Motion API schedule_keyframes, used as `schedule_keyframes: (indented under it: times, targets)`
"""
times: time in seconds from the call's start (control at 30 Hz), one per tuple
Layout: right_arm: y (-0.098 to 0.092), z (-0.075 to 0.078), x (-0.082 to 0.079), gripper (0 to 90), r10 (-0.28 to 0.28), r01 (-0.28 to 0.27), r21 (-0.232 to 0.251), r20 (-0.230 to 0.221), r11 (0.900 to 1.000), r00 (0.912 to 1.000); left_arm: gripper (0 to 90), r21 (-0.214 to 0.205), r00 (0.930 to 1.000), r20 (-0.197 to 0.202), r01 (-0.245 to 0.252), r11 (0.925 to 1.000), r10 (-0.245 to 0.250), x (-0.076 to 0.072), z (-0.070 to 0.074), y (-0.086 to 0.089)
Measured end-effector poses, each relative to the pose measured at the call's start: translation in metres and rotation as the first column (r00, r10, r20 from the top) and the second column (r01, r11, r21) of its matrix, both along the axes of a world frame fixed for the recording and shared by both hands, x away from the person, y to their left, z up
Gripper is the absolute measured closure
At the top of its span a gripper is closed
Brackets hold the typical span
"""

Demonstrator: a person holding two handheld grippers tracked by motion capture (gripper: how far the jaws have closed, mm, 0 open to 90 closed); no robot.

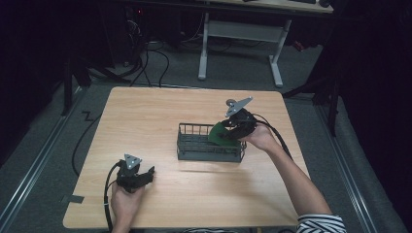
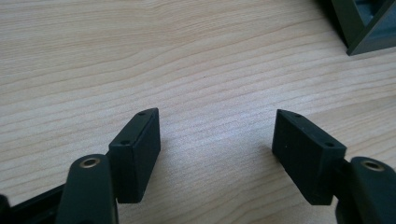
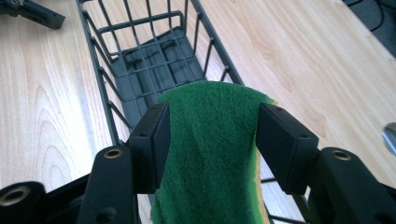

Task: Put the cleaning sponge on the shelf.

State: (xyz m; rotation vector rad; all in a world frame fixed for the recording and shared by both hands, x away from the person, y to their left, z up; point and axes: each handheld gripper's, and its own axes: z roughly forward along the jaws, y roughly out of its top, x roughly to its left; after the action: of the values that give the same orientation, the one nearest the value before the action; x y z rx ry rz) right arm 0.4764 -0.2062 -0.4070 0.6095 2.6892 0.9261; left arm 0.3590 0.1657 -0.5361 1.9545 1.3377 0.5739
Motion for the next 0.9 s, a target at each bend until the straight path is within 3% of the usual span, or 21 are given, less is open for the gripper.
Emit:
schedule_keyframes:
  times: [0.1,0.2,0.5,0.7,0.9]
  targets:
    - [0.003,0.001,-0.001,46.7,0.027,-0.026,0.029,-0.018,0.9992,0.9995,32.9,0.000,1.0000,0.000,0.000,1.0000,0.000,0.000,0.000,0.000]
    - [0.007,-0.001,-0.002,46.1,0.041,-0.041,0.012,-0.017,0.9991,0.9990,33.0,0.000,1.0000,0.001,-0.001,1.0000,0.001,0.000,0.000,0.000]
    - [-0.001,0.002,-0.006,44.6,0.011,-0.011,0.062,-0.007,0.9980,0.9999,33.0,0.003,1.0000,0.002,-0.001,1.0000,0.001,0.000,0.000,-0.001]
    - [-0.021,0.009,-0.016,44.9,-0.070,0.067,0.127,0.015,0.9897,0.9975,33.0,0.006,1.0000,0.003,-0.001,1.0000,0.001,0.000,0.000,-0.001]
    - [-0.044,0.016,-0.034,45.4,-0.179,0.173,0.163,0.024,0.9714,0.9835,33.0,0.006,1.0000,0.003,-0.001,1.0000,0.001,0.000,0.000,-0.001]
